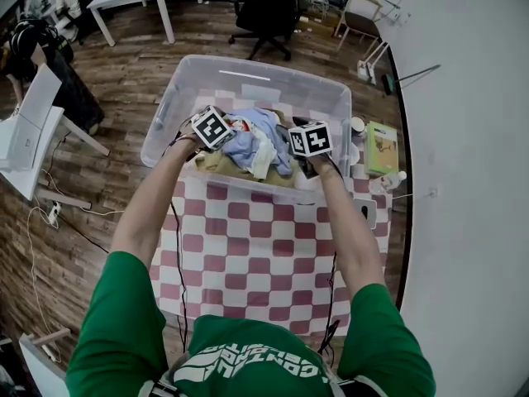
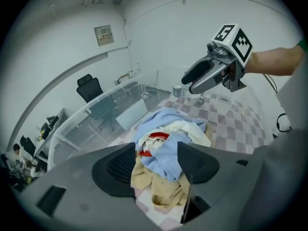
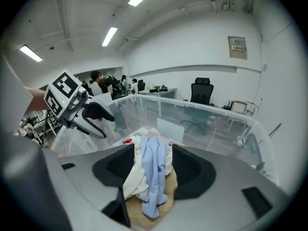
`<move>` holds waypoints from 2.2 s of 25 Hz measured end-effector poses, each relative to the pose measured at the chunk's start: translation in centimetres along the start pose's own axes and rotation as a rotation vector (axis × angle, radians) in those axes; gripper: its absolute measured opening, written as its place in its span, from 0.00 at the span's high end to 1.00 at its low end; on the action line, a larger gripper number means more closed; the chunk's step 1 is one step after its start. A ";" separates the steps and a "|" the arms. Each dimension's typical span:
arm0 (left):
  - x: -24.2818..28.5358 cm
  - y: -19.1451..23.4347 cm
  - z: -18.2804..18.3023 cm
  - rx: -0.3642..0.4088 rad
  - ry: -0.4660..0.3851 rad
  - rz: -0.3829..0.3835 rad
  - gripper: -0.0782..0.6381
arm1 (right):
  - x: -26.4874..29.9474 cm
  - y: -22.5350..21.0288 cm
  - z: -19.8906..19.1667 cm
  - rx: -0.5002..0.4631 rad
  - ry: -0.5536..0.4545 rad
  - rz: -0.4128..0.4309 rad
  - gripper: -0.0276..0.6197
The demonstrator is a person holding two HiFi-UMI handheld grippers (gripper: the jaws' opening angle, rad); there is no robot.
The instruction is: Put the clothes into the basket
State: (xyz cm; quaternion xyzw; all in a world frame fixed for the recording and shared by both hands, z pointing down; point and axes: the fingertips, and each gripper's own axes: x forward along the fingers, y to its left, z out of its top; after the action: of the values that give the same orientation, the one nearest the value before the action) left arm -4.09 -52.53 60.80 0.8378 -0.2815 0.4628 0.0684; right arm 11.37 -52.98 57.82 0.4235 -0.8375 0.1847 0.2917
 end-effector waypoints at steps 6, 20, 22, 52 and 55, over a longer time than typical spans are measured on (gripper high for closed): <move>-4.6 -1.3 3.9 0.003 -0.111 0.033 0.58 | -5.1 1.1 3.2 -0.051 -0.106 -0.059 0.81; -19.5 -12.8 7.7 -0.227 -0.615 0.022 0.88 | -22.6 8.5 2.2 0.047 -0.408 -0.084 0.95; -21.7 -14.9 7.4 -0.264 -0.681 0.017 0.88 | -24.7 9.8 0.8 0.049 -0.425 -0.082 0.95; -23.3 -30.2 -4.8 -0.443 -0.704 0.013 0.89 | -33.5 17.4 -19.6 0.160 -0.322 -0.077 0.95; -22.5 -31.0 -5.5 -0.450 -0.690 0.004 0.89 | -33.3 17.5 -20.9 0.184 -0.309 -0.082 0.95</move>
State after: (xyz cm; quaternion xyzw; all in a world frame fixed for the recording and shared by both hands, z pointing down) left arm -0.88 -15.50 50.11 0.9074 -0.3837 0.0818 0.1508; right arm 19.69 -11.26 51.13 0.5053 -0.8341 0.1812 0.1267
